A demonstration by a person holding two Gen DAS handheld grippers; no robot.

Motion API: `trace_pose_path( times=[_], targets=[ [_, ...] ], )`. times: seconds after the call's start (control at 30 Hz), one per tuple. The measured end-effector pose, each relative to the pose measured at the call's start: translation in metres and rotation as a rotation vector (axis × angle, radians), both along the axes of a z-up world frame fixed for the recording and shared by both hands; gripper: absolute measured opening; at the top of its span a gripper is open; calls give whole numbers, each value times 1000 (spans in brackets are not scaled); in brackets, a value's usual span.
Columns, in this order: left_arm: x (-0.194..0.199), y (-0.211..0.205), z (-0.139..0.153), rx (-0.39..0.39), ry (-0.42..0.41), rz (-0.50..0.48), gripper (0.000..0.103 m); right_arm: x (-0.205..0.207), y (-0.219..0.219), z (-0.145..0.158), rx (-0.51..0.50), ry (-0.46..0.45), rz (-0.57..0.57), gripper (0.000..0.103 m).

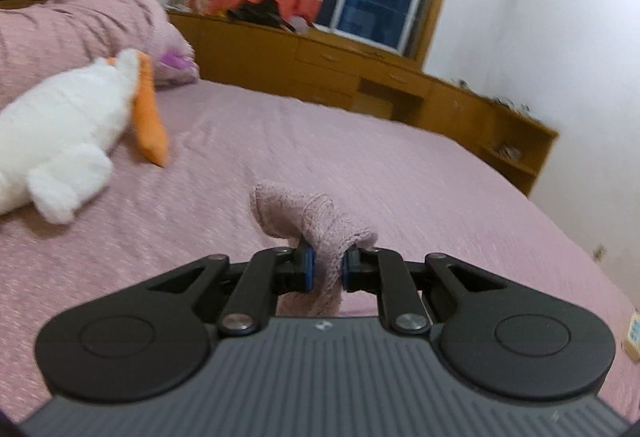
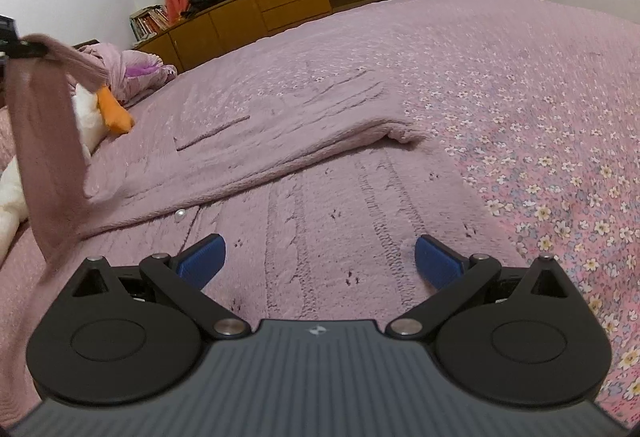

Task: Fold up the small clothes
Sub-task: 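Lift the sleeve and carry it across the cardigan body with the left gripper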

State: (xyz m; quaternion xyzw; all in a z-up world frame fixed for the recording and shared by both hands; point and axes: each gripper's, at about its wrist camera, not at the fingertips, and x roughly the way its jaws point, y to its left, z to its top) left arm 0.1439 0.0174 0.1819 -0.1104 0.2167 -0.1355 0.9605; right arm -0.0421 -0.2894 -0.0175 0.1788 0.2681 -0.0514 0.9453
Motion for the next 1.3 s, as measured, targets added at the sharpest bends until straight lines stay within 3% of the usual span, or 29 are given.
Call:
trace_pose_path(
  times=[0.17, 0.3, 0.67, 0.83, 1.0, 1.23, 1.3],
  targets=[
    [7, -32, -28, 23, 65, -54, 15, 0, -5, 1, 30, 10, -15, 103],
    [10, -57, -49, 85, 102, -88, 15, 0, -7, 1, 36, 14, -17, 103],
    [18, -86, -103, 139, 239, -131, 16, 1, -10, 2, 59, 17, -23, 103],
    [20, -98, -112, 181, 271, -161, 17, 1, -10, 2, 59, 16, -24, 103],
    [12, -108, -115, 263, 298, -193, 36, 1, -10, 2, 59, 16, -24, 103],
    [6, -97, -97, 345, 293, -225, 40, 1, -10, 2, 61, 15, -27, 103],
    [3, -91, -89, 372, 285, -227, 50, 1, -10, 2, 60, 14, -26, 103]
  ],
)
